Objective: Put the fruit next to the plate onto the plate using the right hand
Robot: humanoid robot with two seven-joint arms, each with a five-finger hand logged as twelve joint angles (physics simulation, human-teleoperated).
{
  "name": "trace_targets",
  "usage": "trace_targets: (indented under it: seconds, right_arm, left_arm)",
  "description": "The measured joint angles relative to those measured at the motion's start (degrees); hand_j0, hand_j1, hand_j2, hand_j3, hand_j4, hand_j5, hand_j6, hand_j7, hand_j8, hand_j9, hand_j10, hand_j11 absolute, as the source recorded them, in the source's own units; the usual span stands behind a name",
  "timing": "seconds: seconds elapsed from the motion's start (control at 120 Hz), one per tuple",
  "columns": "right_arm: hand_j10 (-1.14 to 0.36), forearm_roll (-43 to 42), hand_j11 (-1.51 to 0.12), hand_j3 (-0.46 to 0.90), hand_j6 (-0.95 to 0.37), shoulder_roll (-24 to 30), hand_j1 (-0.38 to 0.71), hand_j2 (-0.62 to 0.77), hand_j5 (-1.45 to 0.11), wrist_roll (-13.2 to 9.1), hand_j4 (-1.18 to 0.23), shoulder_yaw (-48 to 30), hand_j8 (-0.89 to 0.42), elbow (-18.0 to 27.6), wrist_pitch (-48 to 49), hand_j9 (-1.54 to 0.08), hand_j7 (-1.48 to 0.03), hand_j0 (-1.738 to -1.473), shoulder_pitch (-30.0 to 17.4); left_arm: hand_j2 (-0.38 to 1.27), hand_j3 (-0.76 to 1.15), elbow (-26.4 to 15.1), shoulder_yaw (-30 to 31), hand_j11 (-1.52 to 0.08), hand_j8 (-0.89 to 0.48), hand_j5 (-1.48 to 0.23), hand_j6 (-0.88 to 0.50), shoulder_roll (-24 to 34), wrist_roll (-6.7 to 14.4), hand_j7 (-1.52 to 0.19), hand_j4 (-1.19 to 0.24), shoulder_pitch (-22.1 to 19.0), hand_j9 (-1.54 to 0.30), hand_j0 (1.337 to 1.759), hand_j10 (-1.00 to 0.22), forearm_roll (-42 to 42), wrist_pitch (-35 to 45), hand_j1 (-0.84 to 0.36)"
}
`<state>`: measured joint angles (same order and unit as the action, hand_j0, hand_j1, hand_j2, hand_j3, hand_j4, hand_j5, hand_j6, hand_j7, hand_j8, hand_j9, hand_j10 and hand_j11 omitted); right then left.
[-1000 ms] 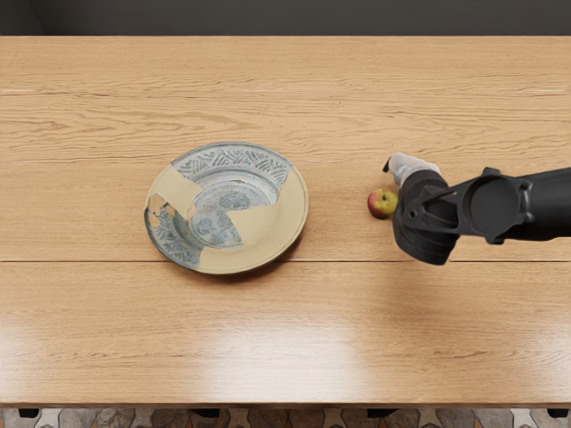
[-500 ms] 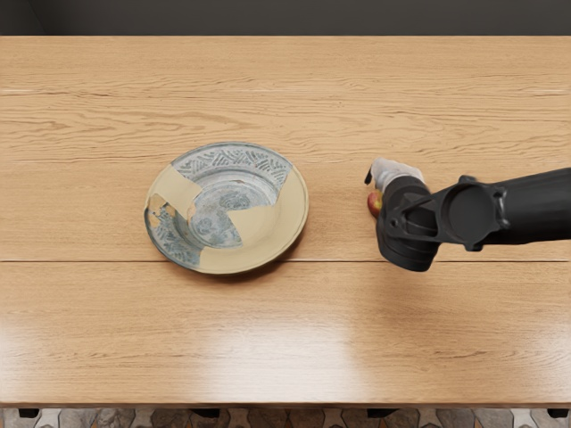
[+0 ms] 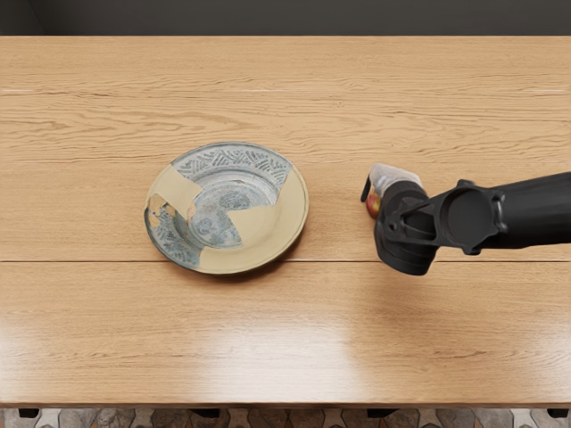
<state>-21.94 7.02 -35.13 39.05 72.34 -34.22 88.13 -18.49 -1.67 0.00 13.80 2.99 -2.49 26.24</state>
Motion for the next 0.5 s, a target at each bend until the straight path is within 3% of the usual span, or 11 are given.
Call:
trace_targets:
  seconds: [0.15, 0.5]
  right_arm:
    - [-0.59, 0.1, -0.92, 0.0, -0.41, 0.1, 0.29, 0.06, -0.91, 0.1, -0.69, -1.3, -0.36, 0.0, 0.1, -0.92, -0.9, -1.649, 0.1]
    - [-0.59, 0.2, -1.02, 0.0, -0.38, 2.5, 0.28, 0.06, -0.98, 0.2, -0.73, -6.0, -0.34, 0.1, 0.1, -1.0, -0.96, -1.65, 1.5]
  left_arm:
    - [0.0, 0.0, 0.0, 0.0, 0.0, 0.0, 0.0, 0.0, 0.0, 0.0, 0.0, 0.0, 0.0, 0.0, 1.658, 0.0, 0.0, 0.0, 0.35]
    - [0.0, 0.0, 0.0, 0.0, 0.0, 0.0, 0.0, 0.0, 0.0, 0.0, 0.0, 0.0, 0.0, 0.0, 1.658, 0.0, 0.0, 0.0, 0.35]
